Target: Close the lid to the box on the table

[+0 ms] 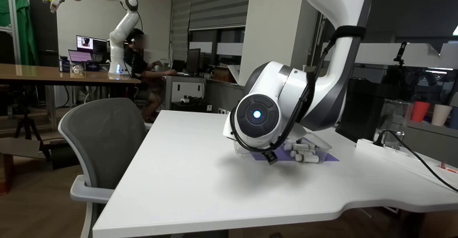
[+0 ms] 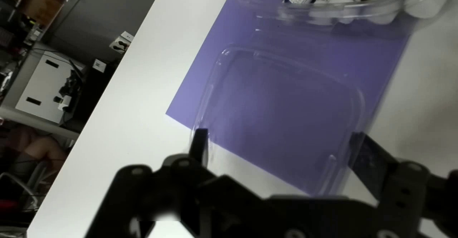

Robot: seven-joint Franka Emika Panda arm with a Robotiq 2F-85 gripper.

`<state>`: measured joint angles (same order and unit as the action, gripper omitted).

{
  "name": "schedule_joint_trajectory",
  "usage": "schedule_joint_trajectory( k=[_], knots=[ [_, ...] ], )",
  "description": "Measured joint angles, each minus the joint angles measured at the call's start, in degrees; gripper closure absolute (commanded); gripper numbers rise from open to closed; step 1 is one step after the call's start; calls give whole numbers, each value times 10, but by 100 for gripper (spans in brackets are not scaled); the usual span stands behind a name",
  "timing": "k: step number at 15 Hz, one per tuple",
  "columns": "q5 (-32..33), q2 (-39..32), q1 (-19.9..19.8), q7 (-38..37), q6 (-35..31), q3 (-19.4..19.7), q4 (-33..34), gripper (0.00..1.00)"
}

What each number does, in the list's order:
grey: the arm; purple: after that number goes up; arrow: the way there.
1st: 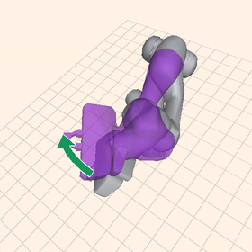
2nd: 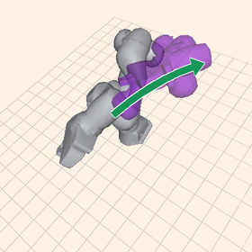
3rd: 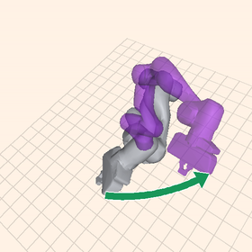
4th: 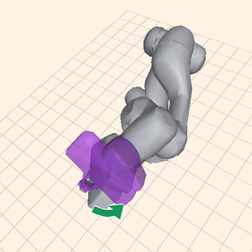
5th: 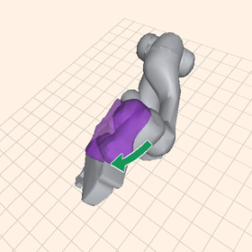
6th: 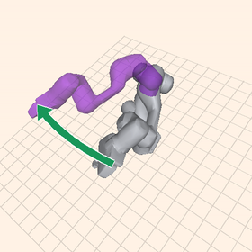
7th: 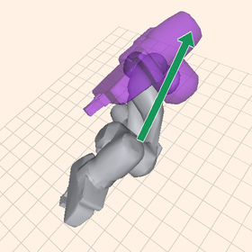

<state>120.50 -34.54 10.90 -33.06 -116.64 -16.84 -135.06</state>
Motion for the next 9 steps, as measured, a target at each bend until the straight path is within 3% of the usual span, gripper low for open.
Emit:
schedule_joint_trajectory(
  k=[5, 9],
  knots=[
    [61, -22, -1, -63, 15, -2, 6, 0],
    [106, -45, 5, -105, 74, -11, 9, 0]
  ],
)
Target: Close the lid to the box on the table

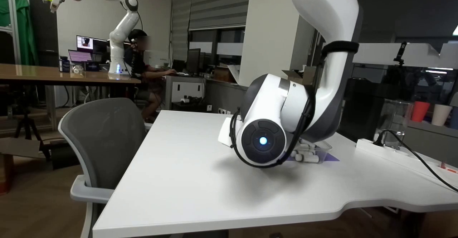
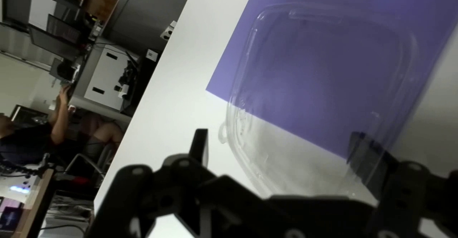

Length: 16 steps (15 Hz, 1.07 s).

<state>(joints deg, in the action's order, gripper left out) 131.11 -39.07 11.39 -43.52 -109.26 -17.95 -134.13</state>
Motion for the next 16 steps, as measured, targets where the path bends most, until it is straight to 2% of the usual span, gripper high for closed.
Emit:
schedule_joint_trajectory(
  k=[11, 16],
  knots=[
    [55, -36, 21, -37, 94, -15, 10, 0],
    [62, -60, 36, -38, 165, -16, 14, 0]
  ],
)
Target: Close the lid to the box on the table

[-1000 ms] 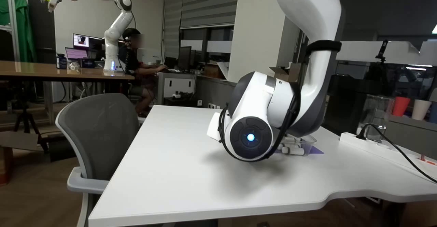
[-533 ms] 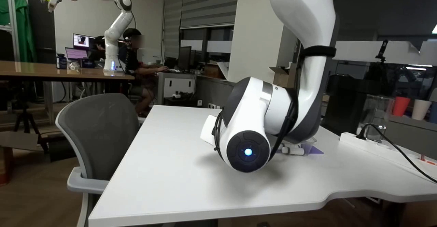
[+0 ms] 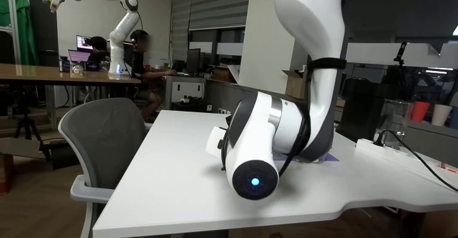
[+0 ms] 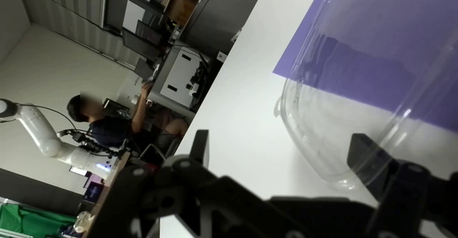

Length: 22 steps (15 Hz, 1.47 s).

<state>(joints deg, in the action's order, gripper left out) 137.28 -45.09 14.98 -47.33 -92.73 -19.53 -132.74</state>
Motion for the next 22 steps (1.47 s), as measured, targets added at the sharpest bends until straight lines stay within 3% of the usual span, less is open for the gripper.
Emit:
schedule_joint_trajectory(
  k=[8, 22],
  knots=[
    [0, -20, 28, 5, 121, 9, 1, 0],
    [-1, -10, 31, 57, 199, 30, 0, 0]
  ],
)
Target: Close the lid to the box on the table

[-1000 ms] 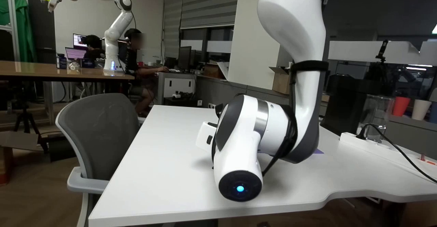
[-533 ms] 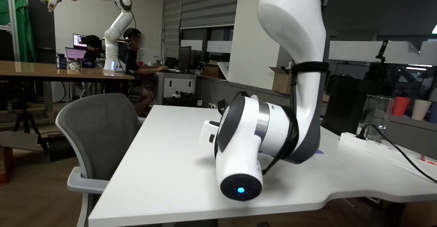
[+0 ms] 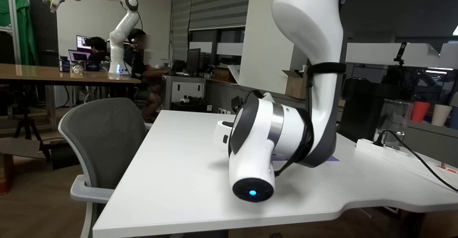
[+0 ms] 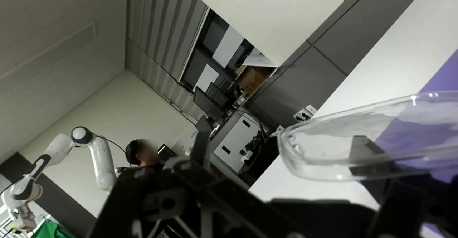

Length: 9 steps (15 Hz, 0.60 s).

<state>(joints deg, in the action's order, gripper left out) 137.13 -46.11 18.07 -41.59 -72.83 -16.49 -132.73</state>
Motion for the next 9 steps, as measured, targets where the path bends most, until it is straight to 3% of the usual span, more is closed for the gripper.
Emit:
schedule_joint_trajectory(
  k=[9],
  knots=[
    [-12, 41, -28, 34, 10, 7, -20, 0]
  ],
)
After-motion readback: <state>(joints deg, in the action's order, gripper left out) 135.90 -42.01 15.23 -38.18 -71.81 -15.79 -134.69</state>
